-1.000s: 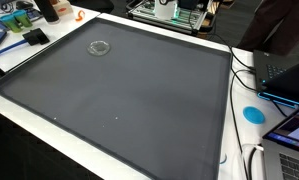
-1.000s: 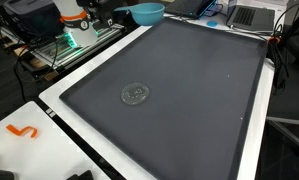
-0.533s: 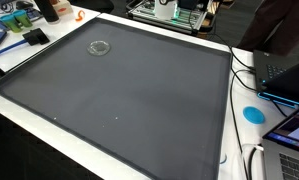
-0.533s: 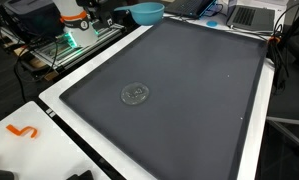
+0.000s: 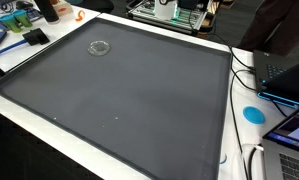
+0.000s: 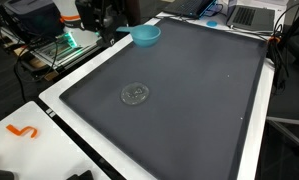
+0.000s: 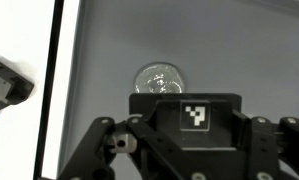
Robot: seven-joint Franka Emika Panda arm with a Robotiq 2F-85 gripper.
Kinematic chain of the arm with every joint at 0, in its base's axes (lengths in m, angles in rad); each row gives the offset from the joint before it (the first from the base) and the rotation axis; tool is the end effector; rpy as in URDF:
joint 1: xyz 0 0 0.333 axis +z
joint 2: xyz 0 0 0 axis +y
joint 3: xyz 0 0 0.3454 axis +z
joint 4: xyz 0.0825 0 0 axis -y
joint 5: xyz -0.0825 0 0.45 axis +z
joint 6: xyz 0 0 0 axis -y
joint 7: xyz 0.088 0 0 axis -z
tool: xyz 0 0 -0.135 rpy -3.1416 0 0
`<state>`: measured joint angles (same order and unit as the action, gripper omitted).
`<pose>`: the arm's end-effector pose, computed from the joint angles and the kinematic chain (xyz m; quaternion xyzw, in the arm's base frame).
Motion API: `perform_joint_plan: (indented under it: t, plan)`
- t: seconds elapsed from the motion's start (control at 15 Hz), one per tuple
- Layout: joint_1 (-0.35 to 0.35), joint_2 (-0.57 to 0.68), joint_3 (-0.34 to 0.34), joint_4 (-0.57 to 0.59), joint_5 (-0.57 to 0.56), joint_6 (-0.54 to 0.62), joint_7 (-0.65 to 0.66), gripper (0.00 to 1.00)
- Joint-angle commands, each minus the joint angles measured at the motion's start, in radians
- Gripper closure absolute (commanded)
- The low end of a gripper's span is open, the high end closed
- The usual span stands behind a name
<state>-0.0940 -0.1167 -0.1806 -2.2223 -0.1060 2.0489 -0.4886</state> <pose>0.5284 -0.1581 0.3867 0.9900 0.1331 -0.0402 0.0225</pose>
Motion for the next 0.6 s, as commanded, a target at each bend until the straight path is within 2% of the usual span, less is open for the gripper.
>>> perform_joint_plan:
  t: [0.0,0.33,0.53]
  plan:
    - [-0.016,0.092,-0.005,-0.016,0.054,0.019,-0.040,0.72]
    - [-0.040,0.195,0.007,-0.037,0.036,0.045,-0.011,0.72]
    - [-0.053,0.237,0.010,-0.063,0.028,0.110,0.002,0.72]
